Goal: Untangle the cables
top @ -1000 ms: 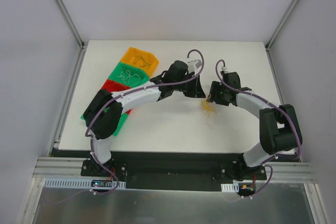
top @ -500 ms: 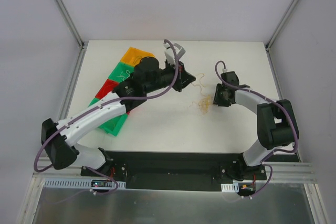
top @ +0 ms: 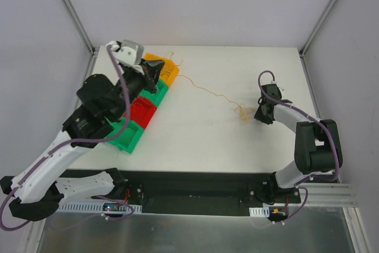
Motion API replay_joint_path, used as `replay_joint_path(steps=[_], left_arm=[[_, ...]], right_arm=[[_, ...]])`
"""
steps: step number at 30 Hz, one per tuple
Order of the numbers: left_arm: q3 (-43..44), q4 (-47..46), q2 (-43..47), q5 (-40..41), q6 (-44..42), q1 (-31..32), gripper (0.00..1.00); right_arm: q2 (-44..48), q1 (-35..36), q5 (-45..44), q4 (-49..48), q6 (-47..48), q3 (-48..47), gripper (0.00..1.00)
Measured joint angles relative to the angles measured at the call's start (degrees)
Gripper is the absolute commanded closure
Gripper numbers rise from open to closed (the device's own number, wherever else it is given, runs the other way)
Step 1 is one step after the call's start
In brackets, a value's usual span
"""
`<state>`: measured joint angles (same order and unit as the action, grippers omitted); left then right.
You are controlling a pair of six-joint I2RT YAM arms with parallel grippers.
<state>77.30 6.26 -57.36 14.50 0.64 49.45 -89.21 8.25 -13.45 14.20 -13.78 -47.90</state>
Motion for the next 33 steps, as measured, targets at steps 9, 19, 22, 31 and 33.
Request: replay_joint_path(steps=[9,19,22,31,33], left_arm=[[3.5,7.1,7.4,16.7,-8.0,0.0,1.00],[8.3,10.8,8.3,26.5,-12.9,0.0,1.00],[8.7,10.9,9.0,27.2,-12.9,0.0,1.00],[8.0,3.8,4.6,38.2,-27.9,-1.3,1.00],[7.7,0.1,2.9,39.8,-32.8,-2.7,1.00]], right_arm=[[2.1,-5.1,0.4,-0.5,-5.7,3.3,0.72],[8.1,-8.6,0.2,-2.9,-9.8,9.5,1.00],[11.5,-9.4,0.2,-4.8,-10.2,12.8,1.00],[20.9,-13.5,-0.8,-10.2,-12.6,19.5,1.00],[21.0,-16.1,0.3,-10.9,-13.6,20.0,1.00]])
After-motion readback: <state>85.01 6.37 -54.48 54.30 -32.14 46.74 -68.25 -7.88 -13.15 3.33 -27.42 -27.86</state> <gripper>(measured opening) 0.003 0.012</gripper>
